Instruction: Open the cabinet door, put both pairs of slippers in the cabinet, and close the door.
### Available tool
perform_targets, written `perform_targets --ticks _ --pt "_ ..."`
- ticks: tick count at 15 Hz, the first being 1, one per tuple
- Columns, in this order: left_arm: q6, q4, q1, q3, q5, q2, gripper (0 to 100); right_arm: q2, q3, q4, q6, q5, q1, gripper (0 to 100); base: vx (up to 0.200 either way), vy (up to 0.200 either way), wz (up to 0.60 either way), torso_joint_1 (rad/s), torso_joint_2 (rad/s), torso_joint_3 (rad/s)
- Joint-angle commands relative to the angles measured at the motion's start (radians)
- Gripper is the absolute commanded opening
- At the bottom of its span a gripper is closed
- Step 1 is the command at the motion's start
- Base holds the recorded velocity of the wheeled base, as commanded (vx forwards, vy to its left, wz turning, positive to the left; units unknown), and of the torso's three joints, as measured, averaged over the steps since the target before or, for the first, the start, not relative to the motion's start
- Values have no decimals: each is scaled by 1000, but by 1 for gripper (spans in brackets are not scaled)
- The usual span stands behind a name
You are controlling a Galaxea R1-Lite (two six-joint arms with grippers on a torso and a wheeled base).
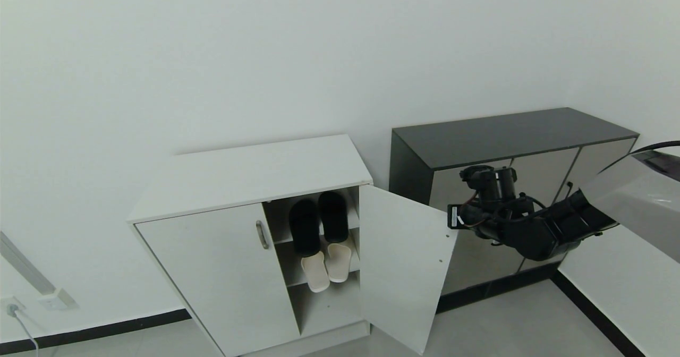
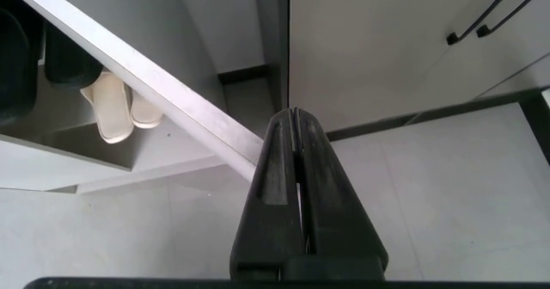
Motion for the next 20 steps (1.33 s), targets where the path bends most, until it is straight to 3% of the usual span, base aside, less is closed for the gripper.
perform_targets --ticks 1,5,9,11,14,20 --pt "0 0 0 1 0 0 0 3 2 0 -1 0 2 0 0 0 0 0 0 0" --pt "0 0 0 1 0 0 0 -25 42 -1 -4 -6 39 0 0 0 0 0 0 0" --pt "-2 0 0 0 2 0 0 -123 171 -18 -4 -8 178 0 0 0 0 0 0 0" --pt "-2 0 0 0 2 0 0 -149 225 -95 -20 -8 221 0 0 0 0 0 0 0" --pt "-2 0 0 0 2 0 0 -149 320 -262 -130 9 223 0 0 0 0 0 0 0" --pt "-2 0 0 0 2 0 0 -152 346 -276 -141 29 226 0 0 0 0 0 0 0"
